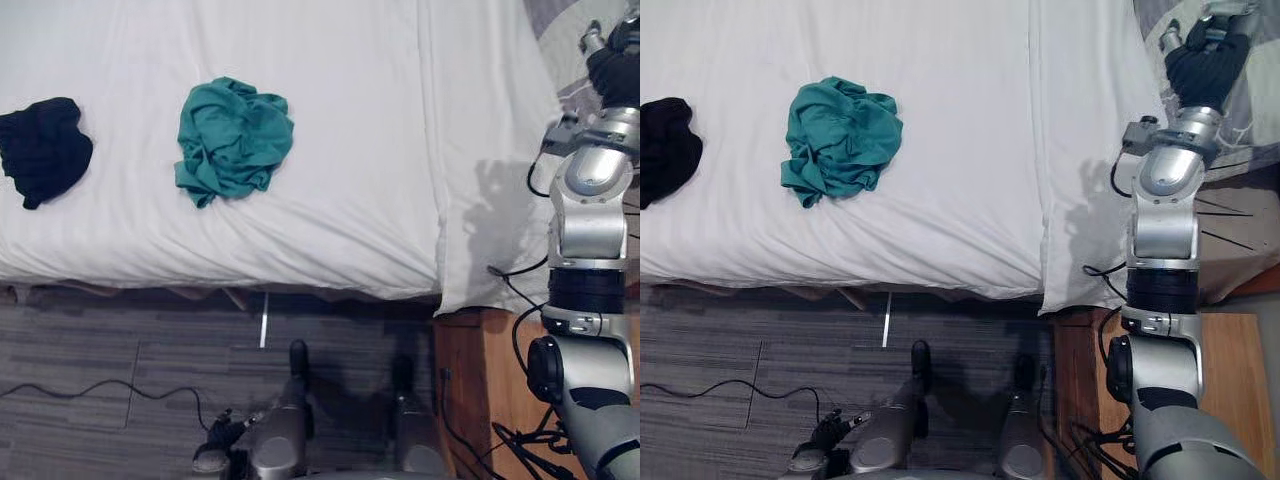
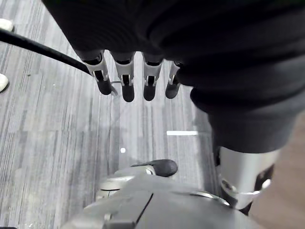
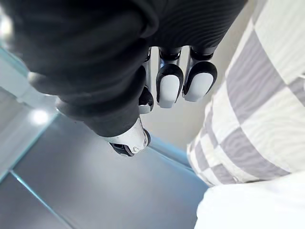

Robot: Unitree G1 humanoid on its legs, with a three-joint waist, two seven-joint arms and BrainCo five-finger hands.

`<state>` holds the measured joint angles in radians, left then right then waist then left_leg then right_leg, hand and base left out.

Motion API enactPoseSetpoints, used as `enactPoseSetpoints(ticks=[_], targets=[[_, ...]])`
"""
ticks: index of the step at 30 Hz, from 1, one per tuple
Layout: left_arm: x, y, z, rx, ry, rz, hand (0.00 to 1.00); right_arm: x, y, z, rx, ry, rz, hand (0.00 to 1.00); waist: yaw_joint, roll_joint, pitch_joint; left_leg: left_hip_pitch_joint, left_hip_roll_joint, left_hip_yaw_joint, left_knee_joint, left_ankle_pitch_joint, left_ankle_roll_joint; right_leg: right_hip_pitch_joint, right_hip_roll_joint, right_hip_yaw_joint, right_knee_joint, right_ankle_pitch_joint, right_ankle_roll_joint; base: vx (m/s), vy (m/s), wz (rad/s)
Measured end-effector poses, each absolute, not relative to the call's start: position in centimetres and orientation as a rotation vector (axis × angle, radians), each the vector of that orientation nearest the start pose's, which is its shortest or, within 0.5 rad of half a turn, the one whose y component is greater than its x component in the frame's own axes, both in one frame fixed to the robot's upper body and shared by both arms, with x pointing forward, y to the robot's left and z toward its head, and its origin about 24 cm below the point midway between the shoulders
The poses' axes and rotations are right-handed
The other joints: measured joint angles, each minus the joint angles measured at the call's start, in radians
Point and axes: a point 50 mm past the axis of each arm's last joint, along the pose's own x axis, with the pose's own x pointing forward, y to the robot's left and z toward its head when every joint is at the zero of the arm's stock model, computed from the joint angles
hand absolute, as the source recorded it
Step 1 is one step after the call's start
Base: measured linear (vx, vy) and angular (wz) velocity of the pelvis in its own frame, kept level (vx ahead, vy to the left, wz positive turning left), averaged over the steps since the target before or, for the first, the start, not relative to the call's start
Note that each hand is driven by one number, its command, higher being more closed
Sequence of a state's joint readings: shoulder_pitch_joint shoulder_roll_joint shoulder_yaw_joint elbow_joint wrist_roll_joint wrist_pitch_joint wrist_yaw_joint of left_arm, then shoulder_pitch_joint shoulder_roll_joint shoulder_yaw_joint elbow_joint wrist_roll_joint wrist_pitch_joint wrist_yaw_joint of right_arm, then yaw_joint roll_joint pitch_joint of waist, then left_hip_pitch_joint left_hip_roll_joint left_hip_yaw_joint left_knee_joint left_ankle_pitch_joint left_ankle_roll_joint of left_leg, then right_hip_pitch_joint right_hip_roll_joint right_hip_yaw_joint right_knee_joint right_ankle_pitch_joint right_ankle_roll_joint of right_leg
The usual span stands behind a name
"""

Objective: Tidy the bed and pick cloth on bed and put in laundry

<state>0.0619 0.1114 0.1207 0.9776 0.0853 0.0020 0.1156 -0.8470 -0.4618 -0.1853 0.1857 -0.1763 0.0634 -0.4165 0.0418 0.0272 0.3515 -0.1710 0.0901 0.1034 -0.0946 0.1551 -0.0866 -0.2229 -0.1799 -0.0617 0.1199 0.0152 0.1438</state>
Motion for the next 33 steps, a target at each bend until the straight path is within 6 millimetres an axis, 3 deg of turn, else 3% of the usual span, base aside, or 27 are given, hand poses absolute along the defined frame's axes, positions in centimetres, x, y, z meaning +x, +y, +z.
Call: enactPoseSetpoints(ticks=[3, 5, 7, 9, 11, 13, 15, 17, 18, 21, 22, 24, 25, 26, 27, 28, 29, 30, 32, 33], targets=[[12.3, 21.4, -14.7, 0.176, 0.998, 0.236, 0.00, 35.1, -23.5, 30.2, -0.289, -0.689, -0.565, 1.00, -0.005, 0.014, 0.025, -0.017, -0.001, 0.007, 0.000, 0.004, -0.001, -0.032, -0.001, 0.007, 0.019, 0.000, 0.000, -0.02, 0.003, -0.06], [14.7, 20.8, -13.8, 0.181, 0.919, 0.202, 0.00, 35.6, -25.1, 32.0, -0.239, -0.686, -0.585, 1.00, -0.002, 0.049, 0.066, -0.064, -0.002, -0.004, 0.000, 0.020, 0.002, -0.084, -0.002, 0.004, 0.043, 0.000, 0.000, -0.07, 0.002, 0.15], [16.0, 20.3, -13.4, 0.180, 0.880, 0.178, 0.00, 35.8, -26.2, 32.6, -0.224, -0.669, -0.608, 1.00, 0.002, 0.070, 0.082, -0.109, -0.001, -0.014, 0.000, 0.034, -0.002, -0.132, -0.002, 0.004, 0.060, 0.001, 0.000, -0.06, -0.008, 0.18], [16.8, 19.9, -13.1, 0.187, 0.860, 0.153, 0.00, 36.5, -27.2, 31.4, -0.208, -0.595, -0.628, 1.00, 0.005, 0.079, 0.089, -0.151, 0.001, -0.014, 0.000, 0.046, 0.000, -0.183, 0.000, 0.006, 0.075, 0.003, -0.002, -0.03, -0.030, 0.08], [17.7, 19.4, -12.9, 0.203, 0.846, 0.123, 0.00, 37.4, -28.9, 28.2, -0.173, -0.454, -0.661, 1.00, 0.009, 0.096, 0.099, -0.189, -0.001, -0.007, 0.001, 0.051, -0.003, -0.237, -0.001, 0.011, 0.097, 0.003, -0.002, 0.01, -0.050, -0.02], [18.6, 19.0, -12.5, 0.199, 0.825, 0.118, 0.00, 37.0, -29.7, 27.3, -0.149, -0.460, -0.676, 1.00, 0.024, 0.103, 0.105, -0.206, -0.002, 0.012, 0.002, 0.052, -0.002, -0.279, -0.002, 0.033, 0.127, 0.001, 0.001, 0.01, -0.059, -0.17], [19.7, 18.6, -12.0, 0.189, 0.797, 0.124, 0.00, 36.3, -30.0, 27.3, -0.115, -0.506, -0.670, 1.00, 0.025, 0.101, 0.106, -0.222, -0.002, 0.024, 0.025, 0.048, -0.003, -0.307, -0.006, 0.042, 0.163, -0.008, 0.002, 0.02, -0.075, -0.07], [20.8, 17.9, -11.4, 0.168, 0.757, 0.117, 0.00, 35.9, -30.1, 25.0, -0.071, -0.484, -0.666, 1.00, 0.025, 0.088, 0.113, -0.222, 0.007, 0.032, 0.075, 0.016, -0.004, -0.299, -0.010, 0.040, 0.202, -0.035, -0.002, 0.00, -0.095, 0.02], [21.3, 17.6, -11.0, 0.147, 0.730, 0.122, 0.00, 35.5, -29.1, 22.3, -0.032, -0.455, -0.642, 1.00, 0.023, 0.067, 0.116, -0.221, 0.015, 0.038, 0.121, -0.014, -0.007, -0.284, -0.007, 0.041, 0.212, -0.047, -0.006, 0.00, -0.073, -0.14], [21.2, 17.3, -11.1, 0.119, 0.733, 0.152, 0.00, 34.5, -27.5, 17.7, 0.002, -0.387, -0.609, 1.00, -0.003, 0.038, 0.116, -0.187, 0.026, 0.042, 0.143, -0.034, -0.010, -0.238, 0.001, 0.040, 0.208, -0.061, -0.009, 0.02, -0.041, -0.14], [20.8, 17.4, -11.4, 0.121, 0.752, 0.156, 0.00, 33.7, -26.8, 14.4, 0.009, -0.305, -0.591, 1.00, -0.017, 0.015, 0.116, -0.139, 0.030, 0.046, 0.132, -0.041, -0.016, -0.195, 0.004, 0.039, 0.202, -0.069, -0.010, 0.05, -0.027, -0.11], [20.3, 17.8, -11.6, 0.135, 0.765, 0.162, 0.00, 32.6, -26.2, 11.0, -0.001, -0.209, -0.581, 1.00, -0.032, -0.006, 0.109, -0.088, 0.029, 0.046, 0.121, -0.044, -0.018, -0.142, 0.005, 0.034, 0.183, -0.073, -0.012, 0.07, -0.003, -0.13], [20.0, 18.0, -11.7, 0.142, 0.771, 0.163, 0.00, 31.5, -26.1, 8.6, -0.007, -0.138, -0.579, 0.00, -0.038, -0.019, 0.102, -0.052, 0.030, 0.047, 0.107, -0.044, -0.018, -0.104, 0.010, 0.030, 0.166, -0.076, -0.012, 0.08, 0.006, -0.04], [19.5, 18.2, -11.9, 0.131, 0.784, 0.178, 0.00, 29.9, -26.1, 5.6, -0.002, -0.040, -0.592, 0.00, -0.048, -0.030, 0.091, -0.010, 0.030, 0.042, 0.087, -0.044, -0.018, -0.056, 0.013, 0.018, 0.144, -0.079, -0.010, 0.07, 0.003, 0.02], [19.0, 18.4, -12.1, 0.127, 0.795, 0.189, 0.00, 29.2, -26.0, 3.9, -0.004, 0.022, -0.597, 0.00, -0.054, -0.035, 0.079, 0.006, 0.029, 0.040, 0.076, -0.044, -0.018, -0.037, 0.013, 0.014, 0.134, -0.079, -0.009, 0.10, 0.005, 0.09], [18.2, 18.6, -12.5, 0.129, 0.821, 0.198, 0.00, 27.4, -26.0, 0.4, -0.019, 0.173, -0.603, 0.00, -0.059, -0.042, 0.049, 0.024, 0.028, 0.038, 0.059, -0.044, -0.018, -0.016, 0.013, 0.007, 0.118, -0.079, -0.009, 0.14, 0.012, 0.07], [17.3, 18.8, -13.0, 0.139, 0.850, 0.199, 0.00, 23.9, -25.8, -4.6, -0.024, 0.413, -0.614, 0.00, -0.058, -0.047, 0.025, 0.054, 0.026, 0.037, 0.045, -0.044, -0.018, 0.018, 0.013, 0.003, 0.100, -0.079, -0.008, 0.16, 0.011, 0.06], [17.1, 18.8, -13.1, 0.141, 0.859, 0.200, 0.00, 22.1, -25.7, -6.7, -0.025, 0.529, -0.618, 0.00, -0.057, -0.046, 0.021, 0.068, 0.023, 0.035, 0.038, -0.044, -0.018, 0.033, 0.011, -0.001, 0.095, -0.081, -0.006, 0.16, 0.019, 0.11], [16.6, 19.1, -13.3, 0.144, 0.877, 0.212, 0.00, 15.3, -24.3, -12.3, -0.007, 0.870, -0.596, 0.00, -0.068, -0.040, 0.014, 0.085, 0.007, 0.032, 0.078, -0.073, -0.016, 0.079, -0.012, -0.020, 0.098, -0.098, 0.007, 0.11, 0.050, 0.18], [16.5, 19.2, -13.3, 0.142, 0.881, 0.216, 0.00, 14.6, -24.1, -12.8, -0.004, 0.900, -0.591, 0.00, -0.071, -0.040, 0.014, 0.080, 0.005, 0.031, 0.097, -0.085, -0.013, 0.082, -0.016, -0.020, 0.103, -0.102, 0.009, 0.07, 0.072, 0.12]])
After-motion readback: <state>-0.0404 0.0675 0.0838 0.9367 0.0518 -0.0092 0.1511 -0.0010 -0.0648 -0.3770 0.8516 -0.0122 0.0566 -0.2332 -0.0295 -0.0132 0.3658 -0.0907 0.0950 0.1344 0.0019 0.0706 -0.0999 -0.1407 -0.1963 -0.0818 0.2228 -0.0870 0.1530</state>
